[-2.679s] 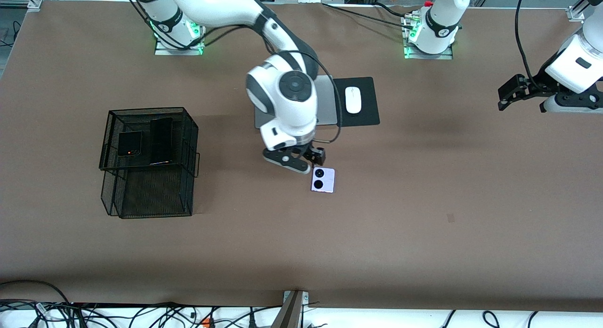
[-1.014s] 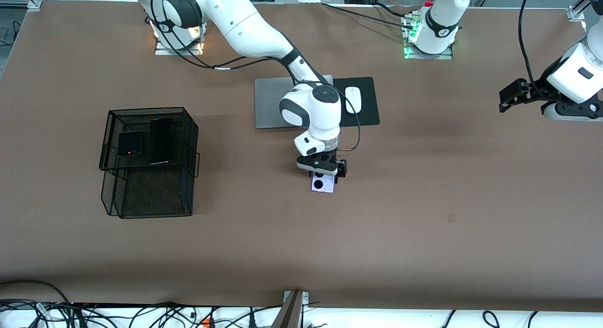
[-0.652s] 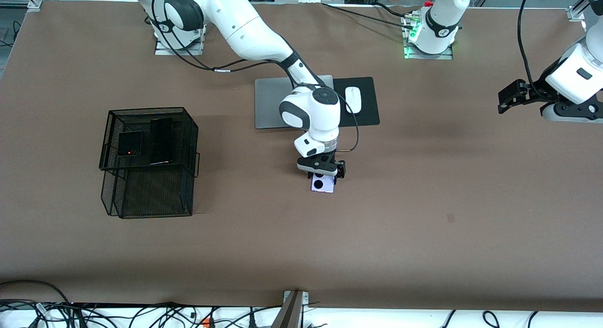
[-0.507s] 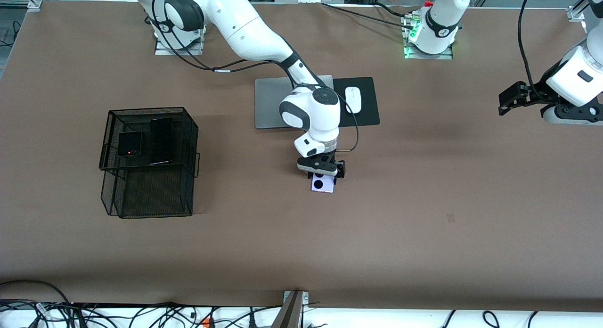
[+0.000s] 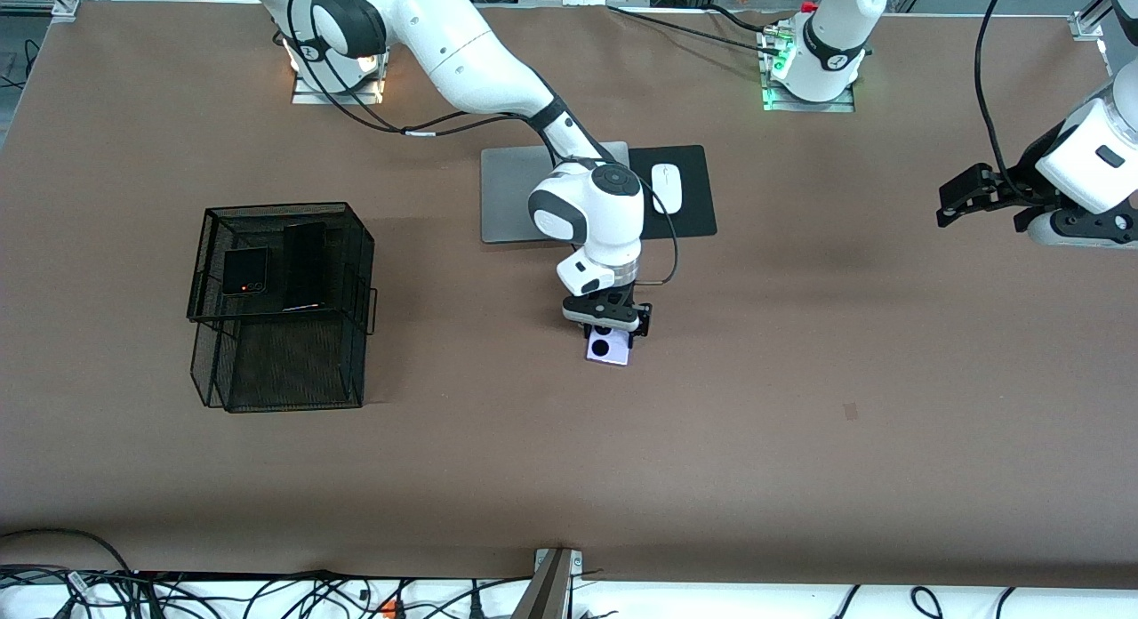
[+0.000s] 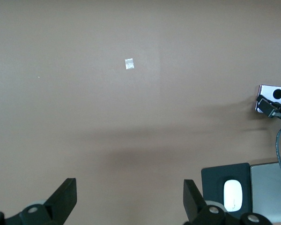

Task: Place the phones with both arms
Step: 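Lift the white phone and carry it over the basket with the right gripper, then lower the white phone into the basket and open the right gripper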

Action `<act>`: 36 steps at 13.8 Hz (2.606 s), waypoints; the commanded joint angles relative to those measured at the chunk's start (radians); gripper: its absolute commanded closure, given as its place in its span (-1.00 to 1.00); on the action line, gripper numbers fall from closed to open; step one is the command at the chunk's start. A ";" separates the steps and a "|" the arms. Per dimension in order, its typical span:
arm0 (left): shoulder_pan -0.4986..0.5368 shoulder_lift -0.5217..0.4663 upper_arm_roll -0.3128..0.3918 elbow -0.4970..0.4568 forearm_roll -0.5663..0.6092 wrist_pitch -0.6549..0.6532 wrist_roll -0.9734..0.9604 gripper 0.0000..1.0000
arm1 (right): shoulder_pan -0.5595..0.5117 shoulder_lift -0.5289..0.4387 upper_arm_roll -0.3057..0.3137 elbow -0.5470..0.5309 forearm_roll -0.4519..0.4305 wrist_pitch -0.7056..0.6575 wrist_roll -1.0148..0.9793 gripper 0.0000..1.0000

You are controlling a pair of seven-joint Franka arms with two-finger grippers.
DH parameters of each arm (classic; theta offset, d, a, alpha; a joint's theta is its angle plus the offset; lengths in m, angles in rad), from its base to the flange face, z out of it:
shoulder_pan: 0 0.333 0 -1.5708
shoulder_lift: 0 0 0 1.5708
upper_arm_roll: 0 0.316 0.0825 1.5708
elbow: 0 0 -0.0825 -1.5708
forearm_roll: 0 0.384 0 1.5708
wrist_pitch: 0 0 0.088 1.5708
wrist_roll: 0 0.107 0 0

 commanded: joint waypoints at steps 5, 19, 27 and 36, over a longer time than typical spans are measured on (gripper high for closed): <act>0.007 0.025 0.007 0.045 -0.011 -0.026 0.008 -1.00 | -0.007 -0.055 0.020 0.035 0.003 -0.146 -0.106 -0.20; 0.004 0.025 -0.004 0.048 -0.011 -0.027 0.005 -1.00 | -0.439 -0.696 0.195 -0.407 0.147 -0.543 -0.911 -0.22; 0.004 0.023 -0.005 0.046 -0.009 -0.031 0.005 -1.00 | -0.752 -0.834 0.184 -0.629 0.265 -0.435 -1.550 -0.23; 0.002 0.023 -0.007 0.048 -0.009 -0.031 0.005 -1.00 | -0.866 -0.617 0.184 -0.634 0.436 -0.162 -1.684 -0.23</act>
